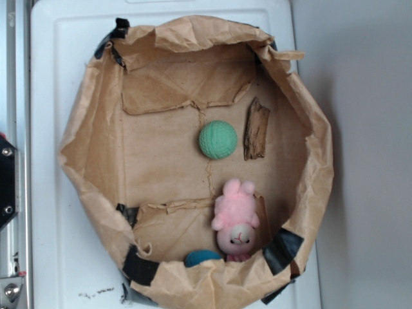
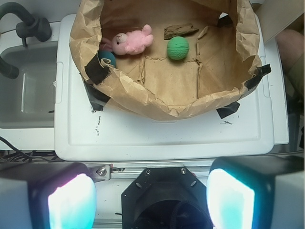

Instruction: Grab the green ball.

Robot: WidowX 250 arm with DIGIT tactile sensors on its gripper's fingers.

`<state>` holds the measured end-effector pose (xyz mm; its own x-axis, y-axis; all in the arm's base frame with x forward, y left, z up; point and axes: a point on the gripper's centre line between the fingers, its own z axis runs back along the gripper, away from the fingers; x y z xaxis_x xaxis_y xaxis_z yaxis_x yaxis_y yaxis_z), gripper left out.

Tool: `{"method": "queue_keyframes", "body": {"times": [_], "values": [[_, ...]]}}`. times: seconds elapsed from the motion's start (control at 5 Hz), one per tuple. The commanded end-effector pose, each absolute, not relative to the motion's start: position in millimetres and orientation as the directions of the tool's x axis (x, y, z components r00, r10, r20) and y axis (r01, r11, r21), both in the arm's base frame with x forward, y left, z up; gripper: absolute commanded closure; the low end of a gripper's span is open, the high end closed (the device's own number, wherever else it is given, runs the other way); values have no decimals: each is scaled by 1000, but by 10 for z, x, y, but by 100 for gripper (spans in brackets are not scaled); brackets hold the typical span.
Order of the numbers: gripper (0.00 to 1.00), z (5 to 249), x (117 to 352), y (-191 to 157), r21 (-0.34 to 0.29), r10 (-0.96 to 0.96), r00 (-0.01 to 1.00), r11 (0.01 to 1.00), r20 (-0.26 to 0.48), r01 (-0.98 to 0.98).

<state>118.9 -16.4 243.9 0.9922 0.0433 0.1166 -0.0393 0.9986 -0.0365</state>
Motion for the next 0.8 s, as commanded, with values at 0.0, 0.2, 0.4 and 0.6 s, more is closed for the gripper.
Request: {"method": "queue_keyframes", "body": {"times": [0.0, 0.2, 0.4, 0.6], "values": [[0, 2439, 1189, -164, -37, 43, 992, 999, 117, -39], [0, 2445, 1427, -168, -43, 46, 991, 998, 129, -40], [0, 2422, 1622, -113, -48, 70, 988, 997, 135, -64], [0, 2319, 1711, -71, -45, 67, 989, 997, 135, -61]]}}
